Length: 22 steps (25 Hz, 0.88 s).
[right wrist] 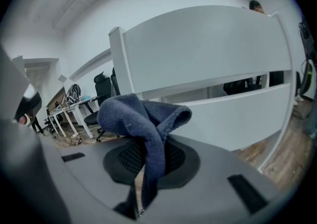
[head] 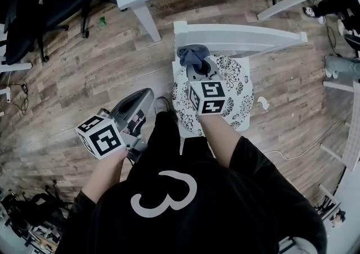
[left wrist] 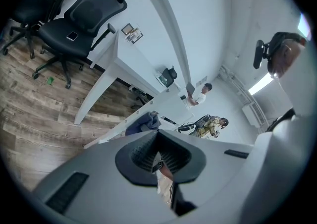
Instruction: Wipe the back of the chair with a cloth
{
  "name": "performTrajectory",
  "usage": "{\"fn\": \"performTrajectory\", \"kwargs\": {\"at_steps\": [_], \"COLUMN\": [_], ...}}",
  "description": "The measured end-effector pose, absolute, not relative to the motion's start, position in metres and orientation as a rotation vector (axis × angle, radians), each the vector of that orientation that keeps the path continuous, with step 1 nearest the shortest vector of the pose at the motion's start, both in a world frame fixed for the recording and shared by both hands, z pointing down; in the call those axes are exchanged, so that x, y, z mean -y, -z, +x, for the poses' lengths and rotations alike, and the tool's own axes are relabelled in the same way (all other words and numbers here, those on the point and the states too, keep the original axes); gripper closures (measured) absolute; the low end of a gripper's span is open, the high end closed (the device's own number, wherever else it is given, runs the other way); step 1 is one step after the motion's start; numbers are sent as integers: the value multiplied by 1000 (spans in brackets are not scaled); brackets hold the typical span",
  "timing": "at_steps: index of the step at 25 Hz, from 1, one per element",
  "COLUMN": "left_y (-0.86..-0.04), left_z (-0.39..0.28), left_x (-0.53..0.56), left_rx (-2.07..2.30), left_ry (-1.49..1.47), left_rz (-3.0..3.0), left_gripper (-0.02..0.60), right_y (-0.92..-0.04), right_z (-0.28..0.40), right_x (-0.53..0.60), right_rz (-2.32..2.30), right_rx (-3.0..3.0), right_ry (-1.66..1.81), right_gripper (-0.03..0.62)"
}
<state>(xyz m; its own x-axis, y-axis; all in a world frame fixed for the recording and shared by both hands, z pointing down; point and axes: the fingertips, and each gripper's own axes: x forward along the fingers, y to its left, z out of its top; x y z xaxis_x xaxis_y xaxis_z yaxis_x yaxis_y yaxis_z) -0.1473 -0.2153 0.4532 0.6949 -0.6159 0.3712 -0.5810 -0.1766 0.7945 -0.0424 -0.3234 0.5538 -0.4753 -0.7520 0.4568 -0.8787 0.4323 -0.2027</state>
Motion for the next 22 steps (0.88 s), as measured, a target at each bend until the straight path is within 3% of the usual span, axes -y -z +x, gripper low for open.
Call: {"fn": "performTrajectory", "kwargs": {"at_steps": [22], "left_y": [-460], "left_z": [-115], "left_x": [200], "left_rx": [938], "left_ry": [40], "left_rz": [1827], "left_gripper": [568], "right_y": [-556], "right_z": [-12], "right_x": [335], "right_rz": [1478], "right_rx": [2351], "right_ry": [-560], "right_gripper": [551]}}
